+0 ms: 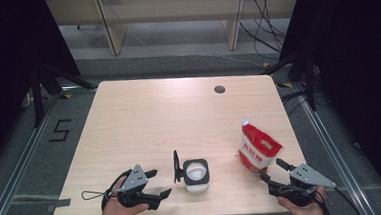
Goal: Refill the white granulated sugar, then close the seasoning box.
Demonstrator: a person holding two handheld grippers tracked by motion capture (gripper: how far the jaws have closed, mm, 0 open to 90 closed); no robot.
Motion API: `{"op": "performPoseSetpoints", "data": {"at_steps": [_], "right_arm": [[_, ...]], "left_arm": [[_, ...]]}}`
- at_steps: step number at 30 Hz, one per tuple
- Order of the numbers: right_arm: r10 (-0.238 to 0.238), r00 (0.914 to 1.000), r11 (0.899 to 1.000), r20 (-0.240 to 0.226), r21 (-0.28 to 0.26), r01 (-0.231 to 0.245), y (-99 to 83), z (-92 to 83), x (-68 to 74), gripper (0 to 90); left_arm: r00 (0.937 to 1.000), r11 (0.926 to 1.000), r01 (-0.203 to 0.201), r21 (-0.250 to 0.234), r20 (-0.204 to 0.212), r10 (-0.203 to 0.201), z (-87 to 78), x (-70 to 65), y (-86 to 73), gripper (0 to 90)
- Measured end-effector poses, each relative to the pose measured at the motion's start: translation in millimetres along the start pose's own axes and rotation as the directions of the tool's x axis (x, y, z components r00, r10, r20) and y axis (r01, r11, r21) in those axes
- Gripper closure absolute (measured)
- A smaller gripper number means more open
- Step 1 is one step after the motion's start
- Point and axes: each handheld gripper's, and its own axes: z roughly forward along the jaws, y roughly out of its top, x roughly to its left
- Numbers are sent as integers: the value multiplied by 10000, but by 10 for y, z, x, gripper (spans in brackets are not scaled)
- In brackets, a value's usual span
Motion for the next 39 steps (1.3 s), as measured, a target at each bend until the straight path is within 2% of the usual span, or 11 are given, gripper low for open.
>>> {"op": "performPoseSetpoints", "data": {"at_steps": [5, 6, 7, 9, 11, 12, 19, 23, 24, 30, 39], "right_arm": [[31, 10000, 9999, -38, 116, -30, -40, -57, 48, 260], [413, 9991, 9987, 24, 305, -413, -48, -85, 85, 258], [64, 9999, 9997, -151, 225, -61, -57, -77, 65, 254], [363, 9993, 9985, -11, 412, -362, -73, -115, 106, 252], [-202, 9997, 9991, -116, 380, 206, -78, -122, 86, 251], [208, 9998, 9986, 1, 486, -208, -88, -137, 121, 249], [-235, 9997, 9986, -56, 476, 237, -102, -132, 146, 243], [-193, 9996, 9973, -181, 703, 206, -108, -127, 179, 242], [222, 9997, 9959, -111, 877, -211, -112, -142, 215, 242], [-230, 9997, 9973, -107, 697, 237, -112, -130, 183, 243], [-381, 9992, 9968, -150, 701, 390, -103, -118, 210, 247]], "left_arm": [[9999, 9999, -130, -86, 99, 131, -10, -9, 49, 195], [9998, 9998, -163, -123, 76, 164, -13, -17, 58, 196], [9999, 9999, -127, -96, 103, 128, -18, -21, 63, 195], [9999, 9999, -69, -107, 86, 70, -23, -39, 70, 196], [9995, 9996, -292, -36, 113, 292, -31, -33, 79, 195], [9996, 9996, -270, -30, 102, 270, -33, -36, 79, 196], [9999, 9998, 143, -165, 27, -143, -44, -55, 84, 196], [9999, 9996, 142, -244, 11, -141, -51, -46, 105, 195], [9999, 9995, 155, -259, 24, -155, -50, -46, 105, 196], [9998, 9994, -177, -283, 19, 178, -62, -11, 118, 228], [9992, 9978, -402, -535, 25, 404, -119, -14, 155, 581]]}}
